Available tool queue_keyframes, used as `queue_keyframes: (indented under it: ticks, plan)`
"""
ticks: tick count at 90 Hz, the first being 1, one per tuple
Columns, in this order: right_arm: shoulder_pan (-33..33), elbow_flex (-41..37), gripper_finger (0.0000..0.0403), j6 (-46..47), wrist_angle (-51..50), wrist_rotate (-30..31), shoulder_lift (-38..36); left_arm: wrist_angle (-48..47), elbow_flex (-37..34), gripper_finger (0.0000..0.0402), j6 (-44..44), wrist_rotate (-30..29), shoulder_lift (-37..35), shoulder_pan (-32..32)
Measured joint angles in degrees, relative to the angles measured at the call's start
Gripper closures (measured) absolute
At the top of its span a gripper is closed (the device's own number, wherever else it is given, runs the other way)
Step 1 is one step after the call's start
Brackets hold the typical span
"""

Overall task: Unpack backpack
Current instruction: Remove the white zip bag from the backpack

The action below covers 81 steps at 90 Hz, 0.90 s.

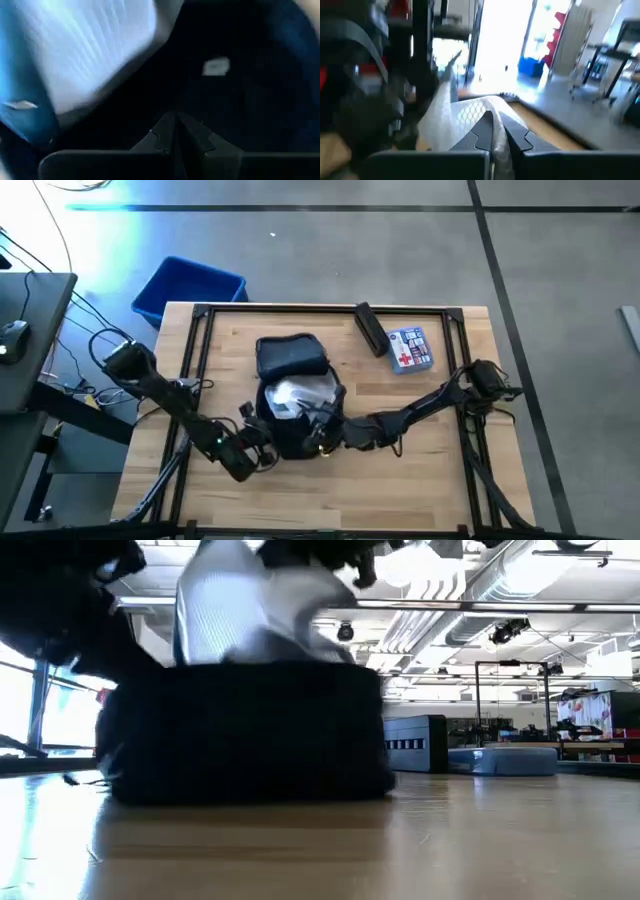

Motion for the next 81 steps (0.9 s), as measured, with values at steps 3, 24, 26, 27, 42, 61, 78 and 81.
queue_keyframes:
  ticks: [3, 24, 26, 27, 42, 61, 78, 81]
  plan:
    - [0.00, 0.00, 0.0403, -2.49, 2.91, 0.02, 0.00, -0.41, 0.00, 0.0401, -0.19, 0.27, 0.21, 0.29]
    - [0.61, 0.02, 0.0403, -17.28, 15.14, 0.92, -0.31, -1.34, 0.02, 0.0401, -0.43, 1.15, 0.21, 2.51]
    - [0.70, 0.02, 0.0403, -18.07, 15.20, 1.01, -0.55, -1.56, 0.02, 0.0401, -0.70, 1.21, 0.21, 2.66]
    - [0.74, 0.02, 0.0403, -18.36, 15.18, 1.06, -0.72, -1.75, 0.02, 0.0401, -0.87, 1.25, 0.21, 2.67]
    - [1.80, 0.02, 0.0403, -24.64, 15.04, 4.81, -3.61, -5.85, 0.02, 0.0401, -5.35, 1.06, 0.21, 3.36]
    - [2.87, 0.04, 0.0403, -31.39, 10.00, 10.03, -8.52, -13.28, 0.02, 0.0401, -14.05, -0.01, 0.21, 4.41]
    - [3.94, 0.06, 0.0403, -34.43, 6.45, 10.93, -13.79, -21.06, 0.02, 0.0401, -22.34, -0.19, 0.21, 5.20]
    - [4.26, 0.07, 0.0403, -34.42, 5.55, 10.76, -14.87, -22.15, 0.02, 0.0401, -23.71, -0.19, 0.21, 5.37]
